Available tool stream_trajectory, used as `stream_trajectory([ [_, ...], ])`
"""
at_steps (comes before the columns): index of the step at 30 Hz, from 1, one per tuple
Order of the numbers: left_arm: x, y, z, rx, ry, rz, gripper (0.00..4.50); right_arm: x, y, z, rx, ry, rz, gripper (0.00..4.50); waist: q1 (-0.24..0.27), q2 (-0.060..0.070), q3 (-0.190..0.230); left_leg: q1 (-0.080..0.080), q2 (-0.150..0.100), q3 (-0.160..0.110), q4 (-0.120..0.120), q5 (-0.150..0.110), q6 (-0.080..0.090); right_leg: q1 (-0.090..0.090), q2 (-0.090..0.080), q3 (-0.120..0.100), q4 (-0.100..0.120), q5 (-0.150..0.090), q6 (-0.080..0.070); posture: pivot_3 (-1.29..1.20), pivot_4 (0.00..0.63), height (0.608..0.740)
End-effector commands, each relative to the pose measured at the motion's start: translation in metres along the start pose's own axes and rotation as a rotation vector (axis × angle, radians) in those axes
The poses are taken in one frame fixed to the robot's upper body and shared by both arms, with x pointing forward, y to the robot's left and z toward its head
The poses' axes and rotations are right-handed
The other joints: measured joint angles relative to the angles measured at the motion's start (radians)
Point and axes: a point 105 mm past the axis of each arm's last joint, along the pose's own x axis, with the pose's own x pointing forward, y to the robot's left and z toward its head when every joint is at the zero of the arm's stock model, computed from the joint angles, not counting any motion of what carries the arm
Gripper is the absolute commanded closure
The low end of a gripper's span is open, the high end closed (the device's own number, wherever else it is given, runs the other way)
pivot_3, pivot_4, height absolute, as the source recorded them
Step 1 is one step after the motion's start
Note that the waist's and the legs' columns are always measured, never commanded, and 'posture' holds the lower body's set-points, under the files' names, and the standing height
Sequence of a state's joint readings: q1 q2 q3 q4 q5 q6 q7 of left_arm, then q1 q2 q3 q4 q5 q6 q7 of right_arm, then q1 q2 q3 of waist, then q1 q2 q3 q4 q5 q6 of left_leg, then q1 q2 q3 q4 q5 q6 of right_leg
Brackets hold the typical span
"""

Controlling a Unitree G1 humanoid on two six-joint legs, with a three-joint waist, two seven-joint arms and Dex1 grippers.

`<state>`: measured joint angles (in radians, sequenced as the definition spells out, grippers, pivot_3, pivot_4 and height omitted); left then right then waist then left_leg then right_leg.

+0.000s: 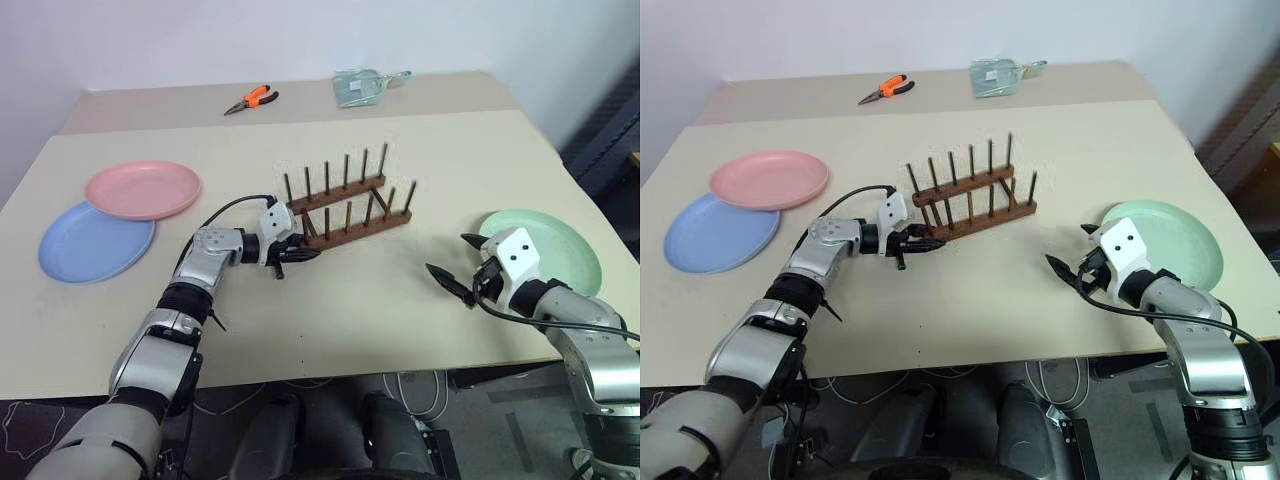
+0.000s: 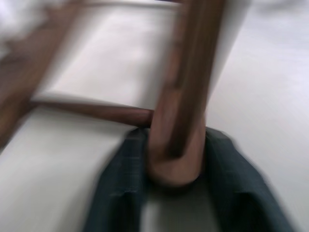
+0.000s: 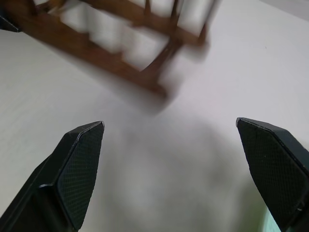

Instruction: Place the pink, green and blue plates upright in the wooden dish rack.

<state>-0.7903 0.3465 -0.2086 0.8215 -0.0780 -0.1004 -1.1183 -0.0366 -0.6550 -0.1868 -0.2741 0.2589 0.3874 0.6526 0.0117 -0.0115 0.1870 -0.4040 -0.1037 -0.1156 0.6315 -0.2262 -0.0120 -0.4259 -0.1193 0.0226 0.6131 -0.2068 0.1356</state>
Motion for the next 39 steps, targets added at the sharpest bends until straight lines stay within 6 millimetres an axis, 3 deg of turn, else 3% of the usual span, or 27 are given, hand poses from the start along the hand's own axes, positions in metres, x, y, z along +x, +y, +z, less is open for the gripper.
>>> stream_trajectory([
  [1, -0.002, -0.026, -0.023, -0.019, 0.053, -0.097, 3.72, -0.006, -0.006, 0.011, -0.038, -0.034, -0.027, 0.00, -0.003, 0.001, 0.000, 0.000, 0.000, 0.000, 0.000, 0.000, 0.000, 0.000, 0.000, 0.000, 0.000, 0.000, 0.000, 0.00, 0.150, 0.732],
  [11, -0.024, -0.069, -0.006, 0.042, 0.020, -0.179, 3.72, -0.003, -0.007, 0.007, -0.055, -0.016, -0.019, 0.00, -0.008, 0.001, 0.000, 0.001, 0.001, 0.000, -0.001, 0.000, 0.000, 0.000, 0.000, 0.000, 0.001, 0.000, 0.000, 0.00, 0.150, 0.732],
  [18, -0.026, -0.066, -0.017, 0.020, 0.079, -0.135, 3.72, -0.003, -0.003, 0.005, -0.061, -0.009, -0.011, 0.00, -0.006, 0.001, 0.000, 0.001, 0.001, 0.000, -0.001, 0.000, 0.000, 0.000, 0.000, 0.000, 0.000, 0.000, 0.000, 0.00, 0.150, 0.732],
  [25, -0.038, -0.059, -0.026, -0.032, 0.107, -0.062, 0.19, -0.003, -0.004, 0.005, -0.071, -0.004, -0.007, 0.00, -0.007, 0.001, 0.000, 0.001, 0.001, 0.000, 0.000, 0.000, 0.000, 0.000, 0.000, 0.000, 0.001, 0.000, 0.000, 0.00, 0.150, 0.732],
  [26, -0.043, -0.056, -0.028, -0.047, 0.113, -0.036, 0.06, -0.003, -0.004, 0.005, -0.075, 0.000, -0.005, 0.00, -0.008, 0.001, 0.000, 0.001, 0.001, 0.000, 0.000, 0.000, 0.000, 0.000, 0.000, 0.000, 0.001, 0.000, 0.000, 0.00, 0.150, 0.732],
  [30, -0.062, -0.052, -0.033, -0.101, 0.138, 0.038, 0.06, -0.004, -0.003, 0.005, -0.077, 0.001, 0.002, 0.00, -0.025, 0.001, 0.000, 0.002, 0.002, 0.000, -0.001, 0.000, 0.000, 0.000, 0.001, 0.001, 0.001, 0.000, -0.001, 0.00, 0.150, 0.732],
  [36, -0.082, -0.063, -0.043, -0.165, 0.161, 0.092, 0.06, -0.003, 0.001, 0.005, -0.075, 0.002, 0.031, 0.00, -0.030, 0.002, -0.001, 0.004, 0.003, 0.001, -0.002, 0.000, 0.000, 0.001, 0.002, 0.001, 0.002, 0.000, -0.001, 0.00, 0.150, 0.732],
  [37, -0.083, -0.064, -0.043, -0.174, 0.160, 0.095, 0.00, -0.003, 0.002, 0.005, -0.074, 0.001, 0.037, 0.56, -0.029, 0.002, -0.001, 0.004, 0.003, 0.001, -0.002, 0.000, 0.000, 0.001, 0.002, 0.001, 0.001, 0.000, -0.001, 0.00, 0.150, 0.732],
  [39, -0.085, -0.069, -0.042, -0.190, 0.156, 0.097, 0.57, -0.002, 0.004, 0.005, -0.072, -0.002, 0.050, 1.37, -0.028, 0.002, -0.001, 0.004, 0.003, 0.001, -0.002, 0.000, 0.000, 0.002, 0.001, 0.001, 0.001, 0.000, -0.001, 0.00, 0.150, 0.732],
])
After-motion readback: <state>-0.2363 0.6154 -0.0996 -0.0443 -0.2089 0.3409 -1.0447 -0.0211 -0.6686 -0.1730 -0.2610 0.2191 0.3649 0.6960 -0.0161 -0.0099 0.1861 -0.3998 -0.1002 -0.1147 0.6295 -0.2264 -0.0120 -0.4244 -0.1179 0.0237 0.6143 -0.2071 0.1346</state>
